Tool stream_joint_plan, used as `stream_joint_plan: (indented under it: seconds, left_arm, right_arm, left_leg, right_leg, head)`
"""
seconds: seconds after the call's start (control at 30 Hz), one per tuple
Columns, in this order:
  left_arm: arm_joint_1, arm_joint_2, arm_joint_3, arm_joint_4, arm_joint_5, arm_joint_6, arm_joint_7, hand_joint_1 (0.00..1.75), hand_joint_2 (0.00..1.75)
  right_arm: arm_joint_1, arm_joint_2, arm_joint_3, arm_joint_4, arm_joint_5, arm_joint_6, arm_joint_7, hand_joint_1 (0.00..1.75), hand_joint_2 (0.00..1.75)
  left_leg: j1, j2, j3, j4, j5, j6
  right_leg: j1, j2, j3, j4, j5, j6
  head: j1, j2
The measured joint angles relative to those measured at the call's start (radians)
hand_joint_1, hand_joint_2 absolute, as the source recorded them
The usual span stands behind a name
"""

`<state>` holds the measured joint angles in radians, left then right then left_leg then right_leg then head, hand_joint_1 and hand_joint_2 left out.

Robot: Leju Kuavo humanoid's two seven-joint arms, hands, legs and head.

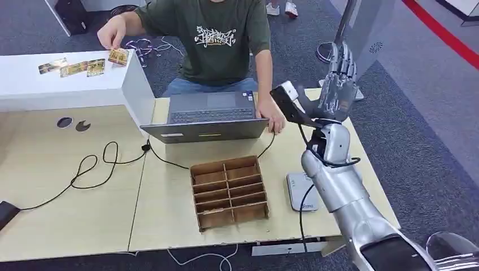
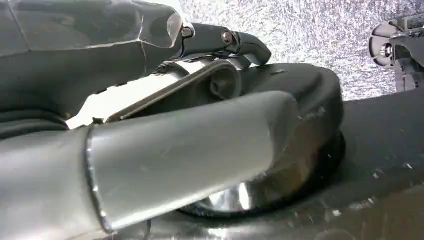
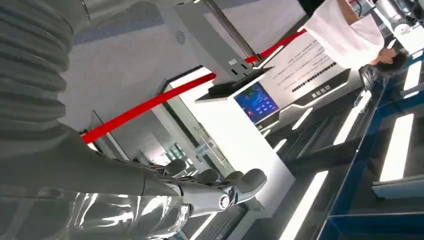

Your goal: Pass the card to the sensor for recognition and then transmit it.

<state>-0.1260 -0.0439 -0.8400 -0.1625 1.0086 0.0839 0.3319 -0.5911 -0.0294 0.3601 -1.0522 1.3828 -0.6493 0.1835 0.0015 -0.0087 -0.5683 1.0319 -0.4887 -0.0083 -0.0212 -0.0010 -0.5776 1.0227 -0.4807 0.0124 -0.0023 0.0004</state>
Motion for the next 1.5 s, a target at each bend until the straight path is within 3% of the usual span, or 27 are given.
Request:
stream_joint_plan:
  seconds: [0.3,0.7,1.03,1.5]
  left_arm:
    - [0.015,0.005,0.0,0.0,0.051,0.006,-0.017,0.0,0.0]
    - [0.029,0.011,0.006,0.0,0.106,0.018,-0.027,0.0,0.0]
    - [0.035,0.011,0.028,0.0,0.133,0.03,-0.031,0.0,0.0]
    - [0.036,0.012,0.031,0.0,0.155,0.046,-0.032,0.0,0.0]
  right_arm:
    - [0.248,-0.054,-0.061,-0.255,0.032,0.0,-0.027,0.0,1.75]
    - [0.53,-0.072,-0.1,-0.447,0.03,0.0,-0.04,0.0,1.75]
    - [0.675,-0.072,-0.077,-0.487,0.021,0.0,-0.036,0.0,1.75]
    - [0.723,-0.089,0.074,-0.421,-0.033,0.001,0.071,0.0,1.75]
  left_leg:
    - [0.0,0.0,-0.001,0.0,0.0,0.0]
    - [0.0,0.0,-0.002,0.0,0.0,0.0]
    - [0.0,0.0,-0.002,-0.001,0.0,0.0]
    - [0.0,0.0,-0.002,-0.001,0.0,0.0]
  right_leg:
    - [0.0,0.0,-0.001,0.0,0.0,0.0]
    - [0.0,0.0,-0.002,0.0,-0.001,0.0]
    - [0.0,0.0,-0.002,0.0,-0.001,0.0]
    - [0.0,0.0,-0.002,0.0,-0.001,0.0]
  head:
    - [0.0,0.0]
    - [0.0,0.0]
    - [0.0,0.0]
    - [0.0,0.0]
